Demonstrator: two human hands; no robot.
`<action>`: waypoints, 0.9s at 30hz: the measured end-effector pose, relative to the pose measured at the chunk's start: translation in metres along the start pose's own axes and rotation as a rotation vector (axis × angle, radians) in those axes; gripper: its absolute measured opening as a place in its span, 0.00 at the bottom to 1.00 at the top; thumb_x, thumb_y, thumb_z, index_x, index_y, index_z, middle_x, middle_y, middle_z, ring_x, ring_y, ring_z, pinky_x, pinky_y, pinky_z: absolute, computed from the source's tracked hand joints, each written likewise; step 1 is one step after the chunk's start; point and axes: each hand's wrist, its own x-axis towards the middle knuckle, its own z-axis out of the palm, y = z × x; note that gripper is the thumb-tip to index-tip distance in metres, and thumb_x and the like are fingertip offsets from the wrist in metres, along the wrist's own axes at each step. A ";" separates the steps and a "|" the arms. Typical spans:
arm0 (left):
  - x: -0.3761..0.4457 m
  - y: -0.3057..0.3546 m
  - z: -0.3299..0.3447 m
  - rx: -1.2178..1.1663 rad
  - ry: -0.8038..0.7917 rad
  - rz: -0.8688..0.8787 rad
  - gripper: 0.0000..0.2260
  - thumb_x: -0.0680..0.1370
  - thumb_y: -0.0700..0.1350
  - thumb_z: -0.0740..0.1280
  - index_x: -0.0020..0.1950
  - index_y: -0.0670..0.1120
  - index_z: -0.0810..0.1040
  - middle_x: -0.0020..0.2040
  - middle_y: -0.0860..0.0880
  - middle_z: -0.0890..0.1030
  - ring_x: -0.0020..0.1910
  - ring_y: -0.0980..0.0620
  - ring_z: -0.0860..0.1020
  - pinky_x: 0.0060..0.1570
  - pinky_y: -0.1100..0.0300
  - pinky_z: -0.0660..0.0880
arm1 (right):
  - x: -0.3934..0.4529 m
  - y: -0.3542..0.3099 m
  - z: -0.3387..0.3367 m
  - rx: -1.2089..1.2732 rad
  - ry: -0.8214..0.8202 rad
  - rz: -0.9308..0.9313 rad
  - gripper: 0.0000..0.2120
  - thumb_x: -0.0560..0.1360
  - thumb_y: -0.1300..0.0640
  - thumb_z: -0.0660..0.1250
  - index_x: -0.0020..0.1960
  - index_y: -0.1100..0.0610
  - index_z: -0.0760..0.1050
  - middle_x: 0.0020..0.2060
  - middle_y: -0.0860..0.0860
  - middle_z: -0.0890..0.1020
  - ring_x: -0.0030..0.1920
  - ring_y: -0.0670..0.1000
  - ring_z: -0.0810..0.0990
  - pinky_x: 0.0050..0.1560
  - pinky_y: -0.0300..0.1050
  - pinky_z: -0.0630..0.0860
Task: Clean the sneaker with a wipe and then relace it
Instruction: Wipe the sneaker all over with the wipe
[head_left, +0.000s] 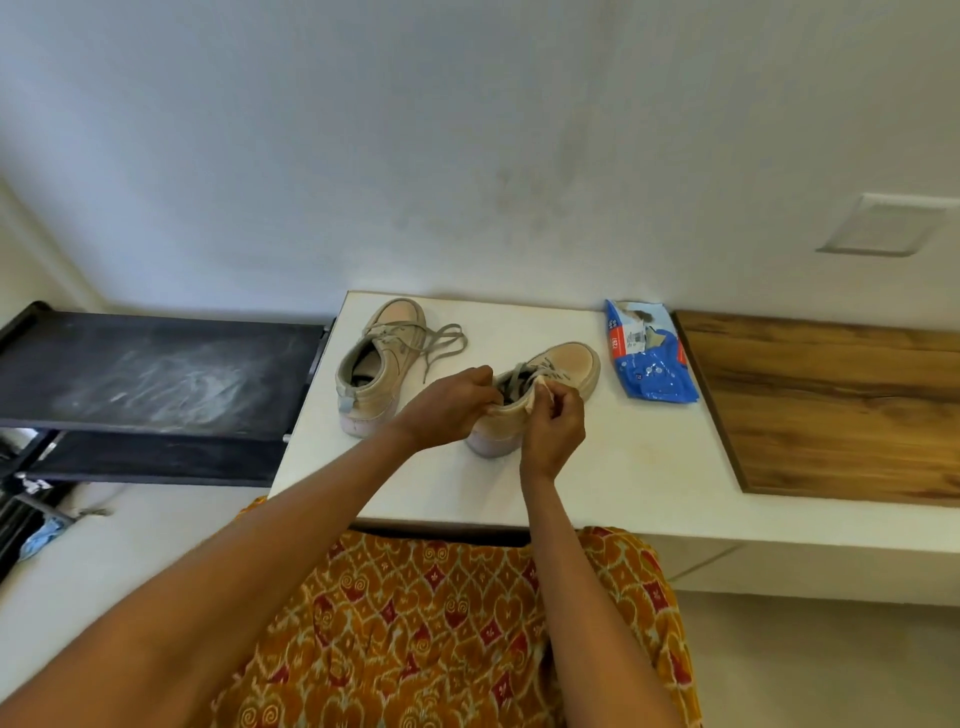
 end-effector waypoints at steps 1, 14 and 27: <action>0.001 0.000 -0.002 0.020 -0.018 0.019 0.06 0.76 0.38 0.64 0.50 0.41 0.80 0.45 0.44 0.74 0.38 0.47 0.74 0.35 0.53 0.75 | 0.004 0.002 -0.002 -0.016 0.007 0.029 0.05 0.75 0.62 0.67 0.49 0.63 0.77 0.47 0.55 0.81 0.46 0.47 0.77 0.46 0.30 0.74; -0.014 0.034 0.020 0.271 0.236 -0.037 0.16 0.62 0.33 0.77 0.47 0.40 0.80 0.45 0.43 0.79 0.41 0.47 0.78 0.29 0.61 0.74 | 0.001 0.014 -0.002 -0.064 -0.068 -0.014 0.06 0.75 0.65 0.65 0.52 0.63 0.76 0.50 0.57 0.80 0.49 0.51 0.77 0.43 0.20 0.68; -0.046 -0.025 0.008 0.320 0.106 0.032 0.21 0.72 0.31 0.66 0.65 0.37 0.71 0.60 0.43 0.69 0.54 0.46 0.73 0.36 0.56 0.80 | 0.001 0.008 0.009 -0.086 -0.136 -0.125 0.06 0.75 0.65 0.65 0.50 0.60 0.78 0.47 0.51 0.78 0.47 0.47 0.76 0.45 0.24 0.69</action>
